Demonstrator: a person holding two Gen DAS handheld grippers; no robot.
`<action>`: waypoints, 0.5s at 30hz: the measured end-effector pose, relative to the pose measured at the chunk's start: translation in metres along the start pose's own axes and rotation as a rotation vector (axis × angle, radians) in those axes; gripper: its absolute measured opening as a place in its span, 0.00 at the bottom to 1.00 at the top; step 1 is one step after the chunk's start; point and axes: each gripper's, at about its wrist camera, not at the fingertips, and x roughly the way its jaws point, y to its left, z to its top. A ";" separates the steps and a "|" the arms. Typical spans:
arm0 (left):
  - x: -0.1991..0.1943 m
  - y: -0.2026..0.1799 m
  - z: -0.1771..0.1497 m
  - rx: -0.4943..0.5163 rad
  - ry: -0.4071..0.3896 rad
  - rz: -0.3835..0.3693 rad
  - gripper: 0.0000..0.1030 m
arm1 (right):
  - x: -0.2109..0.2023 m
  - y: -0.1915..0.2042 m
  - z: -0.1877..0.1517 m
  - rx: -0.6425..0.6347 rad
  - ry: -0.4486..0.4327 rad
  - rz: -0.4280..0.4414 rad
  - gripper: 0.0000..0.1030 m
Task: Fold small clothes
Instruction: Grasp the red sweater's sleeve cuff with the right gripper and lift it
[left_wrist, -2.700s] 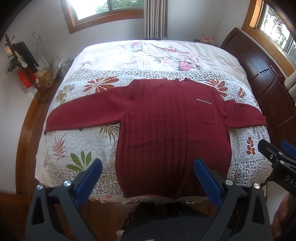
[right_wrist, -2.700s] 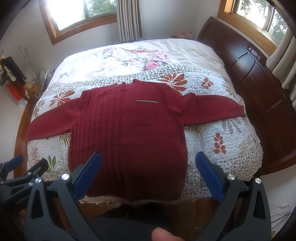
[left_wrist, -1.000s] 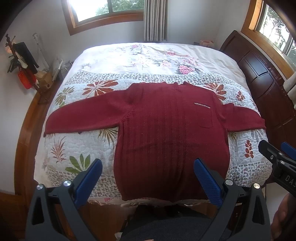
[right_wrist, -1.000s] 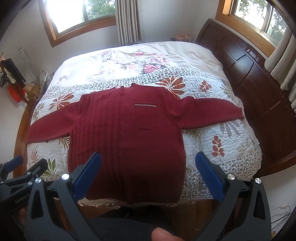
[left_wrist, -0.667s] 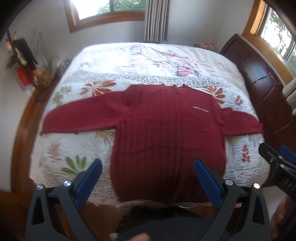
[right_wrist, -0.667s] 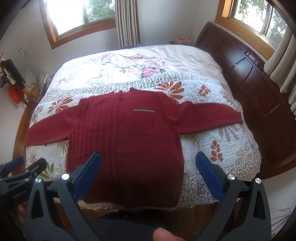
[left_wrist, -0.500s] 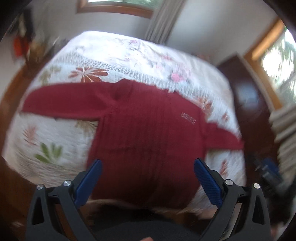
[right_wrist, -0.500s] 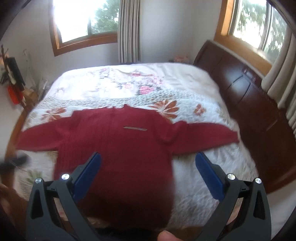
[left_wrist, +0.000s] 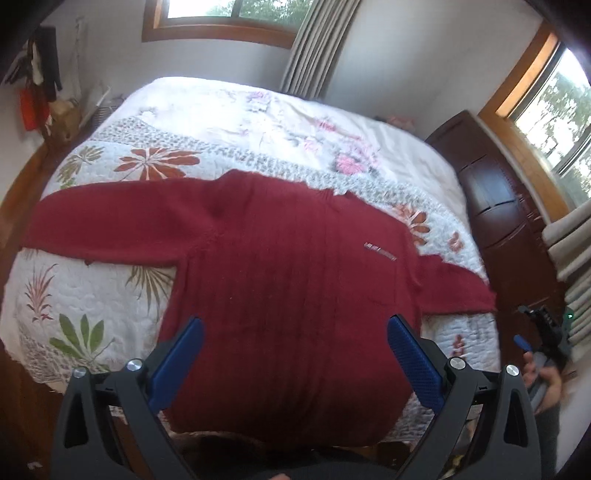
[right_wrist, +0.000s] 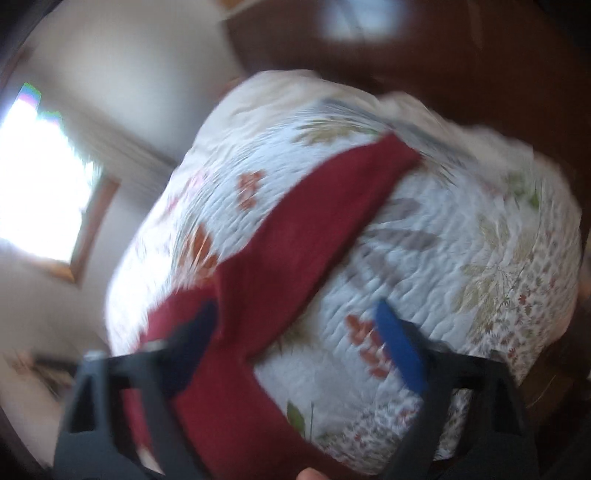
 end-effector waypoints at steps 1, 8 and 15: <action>0.003 -0.005 -0.002 0.010 0.003 0.013 0.96 | 0.007 -0.021 0.014 0.069 0.002 0.026 0.68; 0.017 -0.014 -0.009 -0.066 0.085 -0.073 0.96 | 0.053 -0.118 0.078 0.427 0.002 0.312 0.73; 0.008 -0.038 -0.015 -0.056 0.056 -0.023 0.96 | 0.113 -0.169 0.108 0.630 0.000 0.429 0.66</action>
